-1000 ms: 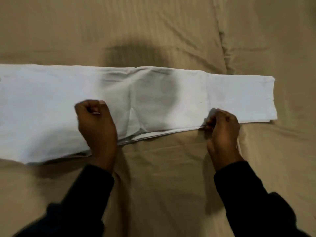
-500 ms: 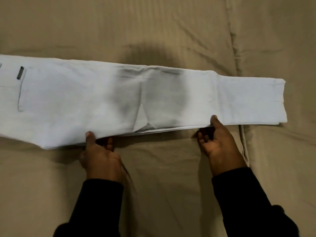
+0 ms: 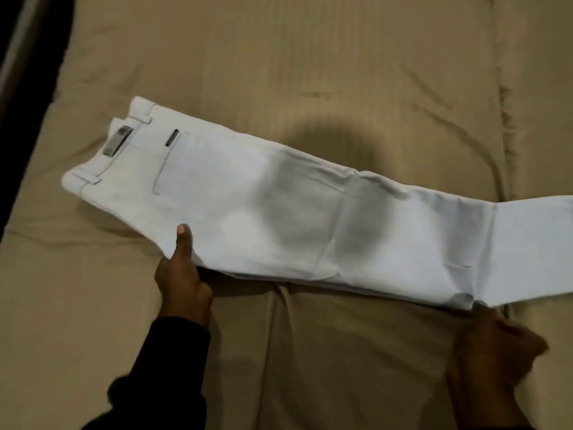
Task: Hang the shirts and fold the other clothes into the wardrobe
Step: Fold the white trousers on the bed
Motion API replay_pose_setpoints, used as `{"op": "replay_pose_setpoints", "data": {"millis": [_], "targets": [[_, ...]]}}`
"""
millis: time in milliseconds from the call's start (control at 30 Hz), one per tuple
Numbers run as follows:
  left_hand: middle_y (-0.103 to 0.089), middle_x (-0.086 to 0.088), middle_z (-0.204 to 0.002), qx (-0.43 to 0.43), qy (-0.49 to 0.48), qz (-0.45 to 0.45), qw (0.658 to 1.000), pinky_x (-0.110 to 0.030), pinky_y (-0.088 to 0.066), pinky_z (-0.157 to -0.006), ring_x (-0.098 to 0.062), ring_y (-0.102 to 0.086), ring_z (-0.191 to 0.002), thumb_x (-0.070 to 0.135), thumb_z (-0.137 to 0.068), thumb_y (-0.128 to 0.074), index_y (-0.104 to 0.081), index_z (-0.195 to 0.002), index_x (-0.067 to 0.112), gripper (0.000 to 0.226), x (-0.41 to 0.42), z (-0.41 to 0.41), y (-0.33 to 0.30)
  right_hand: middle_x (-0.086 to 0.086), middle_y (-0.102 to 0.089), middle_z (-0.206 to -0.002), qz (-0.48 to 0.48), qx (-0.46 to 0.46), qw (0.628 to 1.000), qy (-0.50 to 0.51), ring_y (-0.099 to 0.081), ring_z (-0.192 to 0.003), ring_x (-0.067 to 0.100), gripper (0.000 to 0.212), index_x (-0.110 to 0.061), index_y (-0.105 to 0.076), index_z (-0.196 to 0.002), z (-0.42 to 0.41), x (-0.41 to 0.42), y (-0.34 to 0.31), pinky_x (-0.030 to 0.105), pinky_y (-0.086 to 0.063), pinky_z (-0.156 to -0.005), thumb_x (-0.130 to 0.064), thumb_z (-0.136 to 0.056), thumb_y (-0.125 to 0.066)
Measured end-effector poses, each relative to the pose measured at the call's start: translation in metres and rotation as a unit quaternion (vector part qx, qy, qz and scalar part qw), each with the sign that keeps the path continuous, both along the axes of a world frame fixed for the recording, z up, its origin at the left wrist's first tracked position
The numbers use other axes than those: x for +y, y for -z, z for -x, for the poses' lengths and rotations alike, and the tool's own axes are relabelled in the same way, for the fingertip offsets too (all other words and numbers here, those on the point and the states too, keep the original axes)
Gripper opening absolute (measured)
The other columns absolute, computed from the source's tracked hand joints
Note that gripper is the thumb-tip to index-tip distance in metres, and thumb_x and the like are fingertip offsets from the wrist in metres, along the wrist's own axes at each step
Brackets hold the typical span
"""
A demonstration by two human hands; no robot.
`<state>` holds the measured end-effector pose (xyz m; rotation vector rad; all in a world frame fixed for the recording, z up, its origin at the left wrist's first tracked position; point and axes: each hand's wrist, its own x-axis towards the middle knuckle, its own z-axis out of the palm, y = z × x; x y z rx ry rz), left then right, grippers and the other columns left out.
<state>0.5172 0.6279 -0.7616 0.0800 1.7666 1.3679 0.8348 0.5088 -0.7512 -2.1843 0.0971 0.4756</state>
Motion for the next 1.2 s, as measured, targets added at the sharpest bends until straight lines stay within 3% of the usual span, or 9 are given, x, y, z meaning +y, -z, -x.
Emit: {"op": "replay_pose_setpoints", "data": {"millis": [67,167,267,367,500,667,900,1033,1200], "targets": [[-0.07,-0.003,-0.121,0.059,-0.039,0.002,0.997,-0.043,-0.055,-0.098,-0.021,-0.069,-0.107,0.032,-0.089,-0.076,-0.063,-0.126,0.005,0.047,0.01,0.009,0.012,0.002,-0.056,-0.095,-0.022,-0.126,0.984,-0.122,-0.054,-0.081,0.017,0.017,-0.019,-0.053,-0.099,0.029,0.022,-0.004,0.033,-0.043,-0.081,-0.011,-0.088,-0.064],[-0.065,0.002,-0.121,0.124,-0.049,0.039,0.99,-0.036,-0.053,-0.099,-0.018,-0.065,-0.108,0.038,-0.089,-0.073,-0.059,-0.129,0.006,0.053,0.014,0.004,0.021,0.006,-0.062,-0.106,-0.077,-0.123,0.914,-0.378,-0.058,-0.094,0.021,0.013,-0.013,-0.062,-0.108,0.077,0.058,0.01,0.024,-0.043,-0.086,-0.013,-0.095,-0.058],[-0.065,0.007,-0.116,0.154,0.003,0.042,0.987,-0.023,-0.047,-0.092,-0.018,-0.063,-0.113,0.039,-0.094,-0.066,-0.06,-0.123,0.013,0.039,0.012,0.007,0.024,0.008,-0.058,-0.131,-0.059,-0.18,0.816,-0.546,-0.051,-0.123,0.026,0.045,-0.011,-0.059,-0.132,0.14,0.097,0.024,0.033,-0.039,-0.104,-0.031,-0.093,-0.051],[-0.067,-0.008,-0.126,0.238,0.068,0.067,0.967,-0.02,-0.039,-0.088,-0.027,-0.061,-0.118,0.043,-0.099,-0.056,-0.061,-0.127,0.005,0.047,0.006,0.014,0.029,0.006,-0.025,-0.164,-0.043,-0.236,0.716,-0.656,-0.018,-0.152,0.023,0.061,-0.015,-0.031,-0.155,0.21,0.131,0.034,0.036,-0.018,-0.12,-0.041,-0.1,-0.034],[-0.069,-0.015,-0.121,0.284,0.069,0.102,0.951,-0.018,-0.037,-0.08,-0.031,-0.063,-0.114,0.039,-0.1,-0.055,-0.064,-0.12,0.002,0.043,0.008,0.014,0.033,-0.001,-0.002,-0.167,-0.011,-0.237,0.63,-0.739,0.004,-0.154,0.015,0.064,-0.02,-0.009,-0.16,0.253,0.16,0.059,0.039,-0.001,-0.124,-0.044,-0.101,-0.014],[-0.06,0.008,-0.109,0.25,0.078,0.109,0.959,-0.018,-0.037,-0.08,-0.014,-0.057,-0.104,0.047,-0.099,-0.053,-0.061,-0.127,0.014,0.044,0.014,0.02,0.015,0.005,-0.006,-0.167,0.077,-0.298,0.694,-0.651,-0.002,-0.154,0.019,0.06,-0.015,-0.012,-0.16,0.209,0.133,0.07,0.044,-0.011,-0.124,-0.035,-0.105,-0.029],[-0.072,0.004,-0.075,0.157,-0.031,0.057,0.986,-0.038,-0.059,-0.076,-0.016,-0.068,-0.074,0.066,-0.076,-0.073,-0.068,-0.076,0.009,0.057,0.093,0.129,0.013,0.018,-0.056,-0.135,-0.006,-0.334,0.716,-0.614,-0.051,-0.122,0.038,0.031,-0.004,-0.061,-0.123,0.23,0.212,0.041,0.046,-0.039,-0.101,-0.018,-0.096,-0.054],[-0.076,-0.003,-0.104,0.048,-0.005,0.002,0.999,-0.033,-0.06,-0.075,-0.023,-0.073,-0.098,0.039,-0.084,-0.079,-0.071,-0.112,0.01,0.041,0.112,0.16,0.02,0.017,-0.053,-0.131,0.06,-0.307,0.677,-0.667,-0.045,-0.12,0.037,0.045,-0.009,-0.053,-0.134,0.264,0.294,0.032,0.041,-0.033,-0.097,-0.038,-0.099,-0.052],[-0.069,-0.013,-0.126,-0.076,-0.037,-0.136,0.987,-0.041,-0.055,-0.096,-0.027,-0.065,-0.118,0.029,-0.104,-0.05,-0.057,-0.135,0.006,0.039,0.088,0.177,0.017,0.012,-0.059,-0.118,0.018,-0.235,0.71,-0.663,-0.048,-0.114,0.035,0.034,-0.019,-0.061,-0.123,0.312,0.328,0.028,0.037,-0.027,-0.086,-0.039,-0.095,-0.059]]}}
